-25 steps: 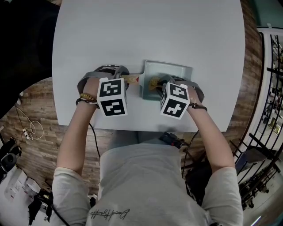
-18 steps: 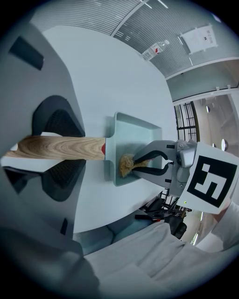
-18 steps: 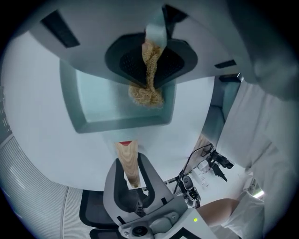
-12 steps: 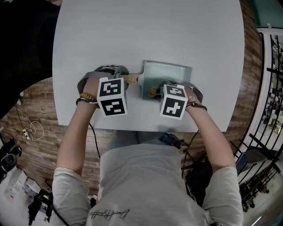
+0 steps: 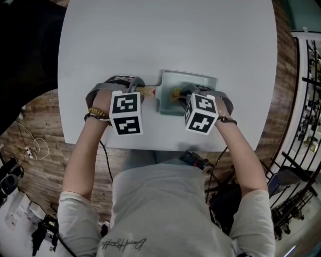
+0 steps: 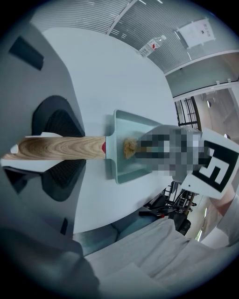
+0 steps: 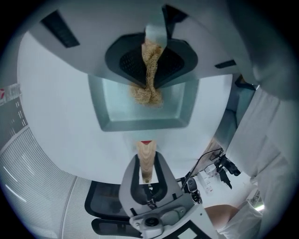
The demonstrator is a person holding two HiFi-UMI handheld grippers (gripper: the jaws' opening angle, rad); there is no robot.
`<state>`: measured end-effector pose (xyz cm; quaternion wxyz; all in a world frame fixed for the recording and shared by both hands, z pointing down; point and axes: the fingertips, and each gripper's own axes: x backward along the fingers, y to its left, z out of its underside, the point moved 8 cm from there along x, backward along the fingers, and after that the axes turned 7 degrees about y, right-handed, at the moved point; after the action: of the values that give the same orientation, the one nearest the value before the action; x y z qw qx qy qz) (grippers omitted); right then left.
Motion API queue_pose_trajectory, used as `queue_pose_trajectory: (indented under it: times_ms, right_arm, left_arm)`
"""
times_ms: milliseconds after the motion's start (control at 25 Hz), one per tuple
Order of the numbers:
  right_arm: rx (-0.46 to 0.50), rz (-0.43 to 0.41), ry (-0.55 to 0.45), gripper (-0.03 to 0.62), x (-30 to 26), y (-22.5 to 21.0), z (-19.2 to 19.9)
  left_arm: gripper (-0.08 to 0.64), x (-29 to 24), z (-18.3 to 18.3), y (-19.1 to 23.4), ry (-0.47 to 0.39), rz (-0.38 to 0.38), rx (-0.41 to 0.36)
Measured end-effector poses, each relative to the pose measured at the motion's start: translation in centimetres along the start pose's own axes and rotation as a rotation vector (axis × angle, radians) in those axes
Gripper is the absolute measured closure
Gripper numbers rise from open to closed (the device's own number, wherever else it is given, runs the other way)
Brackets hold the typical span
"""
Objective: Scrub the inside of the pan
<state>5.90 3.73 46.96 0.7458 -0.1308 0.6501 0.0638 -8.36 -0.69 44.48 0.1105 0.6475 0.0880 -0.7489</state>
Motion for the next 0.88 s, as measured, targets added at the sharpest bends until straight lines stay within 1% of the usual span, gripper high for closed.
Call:
queue_pose_trajectory:
  times_ms: [120, 200, 280, 600, 720, 880]
  right_arm:
    - [-0.027, 0.055, -0.004, 0.528, 0.3, -2.1, 0.5]
    - [-0.033, 0.099, 0.009, 0.528, 0.5, -3.4, 0.7]
    - [-0.036, 0.125, 0.022, 0.528, 0.5, -4.3, 0.8]
    - [-0.042, 0.137, 0.018, 0.528, 0.7, -4.6, 0.7]
    - [-0.037, 0.121, 0.024, 0.528, 0.6, -4.0, 0.7]
    - [-0.025, 0.088, 0.025, 0.528, 0.3, -2.1, 0.9]
  left_arm:
    - [0.402, 0.0, -0.1, 0.0, 0.000, 0.003, -0.001]
    - [0.402, 0.1, -0.1, 0.0, 0.000, 0.003, -0.001]
    - [0.402, 0.1, -0.1, -0.1, -0.002, 0.004, 0.000]
    - [0.402, 0.2, 0.1, 0.1, -0.010, -0.004, 0.030]
    - [0.402, 0.1, 0.1, 0.2, -0.010, -0.006, 0.043]
    - [0.402, -0.1, 0.2, 0.3, -0.007, -0.006, 0.044]
